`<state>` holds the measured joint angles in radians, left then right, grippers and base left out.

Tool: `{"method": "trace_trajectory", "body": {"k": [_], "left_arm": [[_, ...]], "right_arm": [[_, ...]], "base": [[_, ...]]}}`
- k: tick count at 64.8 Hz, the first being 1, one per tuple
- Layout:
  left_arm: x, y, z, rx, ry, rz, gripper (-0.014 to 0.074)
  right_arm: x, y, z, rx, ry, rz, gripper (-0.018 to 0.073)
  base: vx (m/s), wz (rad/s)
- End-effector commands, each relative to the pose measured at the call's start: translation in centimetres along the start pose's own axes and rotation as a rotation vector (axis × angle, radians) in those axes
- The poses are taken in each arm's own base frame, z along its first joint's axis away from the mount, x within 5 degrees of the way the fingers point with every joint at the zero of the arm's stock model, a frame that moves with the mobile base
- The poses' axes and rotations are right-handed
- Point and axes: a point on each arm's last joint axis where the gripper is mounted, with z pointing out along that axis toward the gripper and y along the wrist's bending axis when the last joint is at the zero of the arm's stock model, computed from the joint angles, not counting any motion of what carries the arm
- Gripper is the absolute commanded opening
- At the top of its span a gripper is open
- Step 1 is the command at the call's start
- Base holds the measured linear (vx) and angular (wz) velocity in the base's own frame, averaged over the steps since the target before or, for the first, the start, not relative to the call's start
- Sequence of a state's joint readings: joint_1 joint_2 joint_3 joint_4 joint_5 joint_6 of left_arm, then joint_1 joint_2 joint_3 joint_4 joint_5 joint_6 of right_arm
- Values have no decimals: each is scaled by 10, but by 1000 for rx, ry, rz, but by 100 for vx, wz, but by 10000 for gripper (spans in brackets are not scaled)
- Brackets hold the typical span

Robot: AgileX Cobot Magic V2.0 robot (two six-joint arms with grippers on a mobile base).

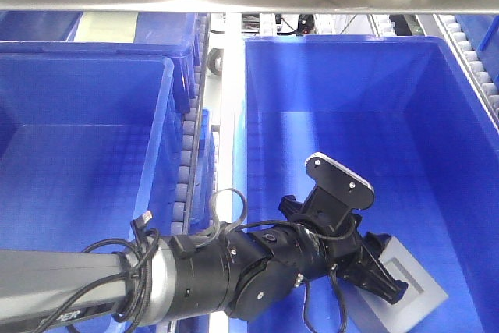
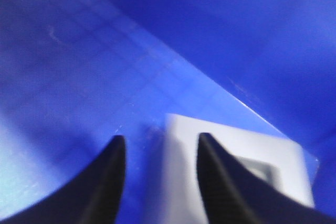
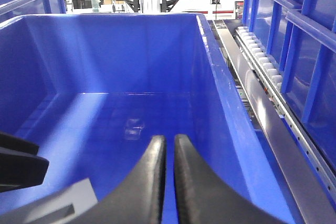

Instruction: Sort gray base to blue bin

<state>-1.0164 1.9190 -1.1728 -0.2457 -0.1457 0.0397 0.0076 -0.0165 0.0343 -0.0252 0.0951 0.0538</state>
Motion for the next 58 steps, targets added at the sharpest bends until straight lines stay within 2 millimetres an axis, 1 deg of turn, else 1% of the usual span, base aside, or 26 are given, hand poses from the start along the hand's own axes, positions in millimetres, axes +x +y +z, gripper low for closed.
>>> {"method": "trace_trajectory", "body": {"k": [1, 5, 9, 15, 20, 21, 22, 23, 29, 33, 42, 52, 58], "left_arm": [[-38, -9, -23, 26, -144, -15, 360], [-42, -10, -31, 34, -127, -15, 349], [-46, -12, -41, 43, -95, -12, 312], [-49, -13, -60, 51, -85, 6, 193], [-50, -12, -81, 50, -120, 24, 67], [-49, -11, -86, 50, -128, 24, 57], [-49, -11, -93, 50, -141, 24, 16], [-48, -10, -97, 50, -151, 23, -3], [-40, -6, -133, 49, -204, 24, -7], [-32, -3, -152, 49, -219, 23, -7], [-6, 4, -202, 55, -244, 42, -7], [23, 11, -241, 63, -274, 59, -7], [39, 15, -258, 67, -299, 58, -7]], "right_arm": [[-9, 0, -1, 0, -92, -13, -4], [-9, 0, -1, 0, -92, -13, -4], [-9, 0, -1, 0, -92, -13, -4], [-9, 0, -1, 0, -92, -13, -4], [-9, 0, -1, 0, -92, -13, -4], [-9, 0, -1, 0, -92, -13, -4], [-9, 0, -1, 0, -92, -13, -4], [-9, 0, -1, 0, -92, -13, -4], [-9, 0, -1, 0, -92, -13, -4], [-9, 0, -1, 0, -92, -13, -4], [-9, 0, -1, 0, -92, -13, -4], [-9, 0, -1, 0, -92, -13, -4], [-9, 0, -1, 0, -92, -13, -4]], "base": [[0, 0], [0, 0], [0, 0], [0, 0], [0, 0], [0, 0], [0, 0], [0, 0], [0, 0], [0, 0], [0, 0], [0, 0], [0, 0]]}}
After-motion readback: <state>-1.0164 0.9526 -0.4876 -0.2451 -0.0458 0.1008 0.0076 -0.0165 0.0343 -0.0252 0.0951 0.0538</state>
